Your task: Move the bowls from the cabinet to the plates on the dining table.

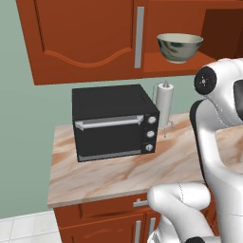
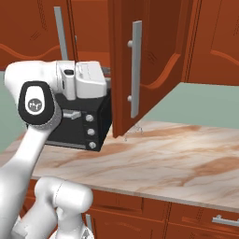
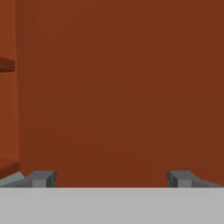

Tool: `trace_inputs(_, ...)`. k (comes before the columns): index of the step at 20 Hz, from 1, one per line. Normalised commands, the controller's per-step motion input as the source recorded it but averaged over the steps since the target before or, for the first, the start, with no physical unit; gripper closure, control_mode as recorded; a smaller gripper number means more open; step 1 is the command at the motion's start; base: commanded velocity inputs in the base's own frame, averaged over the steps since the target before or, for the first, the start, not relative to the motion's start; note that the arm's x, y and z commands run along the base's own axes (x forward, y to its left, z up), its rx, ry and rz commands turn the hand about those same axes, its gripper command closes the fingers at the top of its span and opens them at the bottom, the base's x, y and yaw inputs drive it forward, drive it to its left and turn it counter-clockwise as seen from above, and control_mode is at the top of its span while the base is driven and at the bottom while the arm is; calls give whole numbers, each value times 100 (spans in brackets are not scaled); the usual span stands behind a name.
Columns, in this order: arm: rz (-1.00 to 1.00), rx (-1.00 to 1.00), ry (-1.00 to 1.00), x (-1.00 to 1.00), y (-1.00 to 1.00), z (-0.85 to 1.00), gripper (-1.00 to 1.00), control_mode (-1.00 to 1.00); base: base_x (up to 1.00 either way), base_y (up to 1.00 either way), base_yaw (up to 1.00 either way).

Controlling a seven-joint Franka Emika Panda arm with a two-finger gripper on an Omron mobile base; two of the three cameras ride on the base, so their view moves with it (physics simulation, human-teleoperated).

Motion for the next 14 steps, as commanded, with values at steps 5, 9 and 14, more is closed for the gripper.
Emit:
trace_inputs(5,-2,6,0,4,-45,-1,-100,-100,0,0,0)
trace_inputs(9,-1,6,-1,0,-55,0,-100,-100,0,0,0)
trace_inputs(14,0,4,-2,2,-57,0,-100,-100,0,0,0)
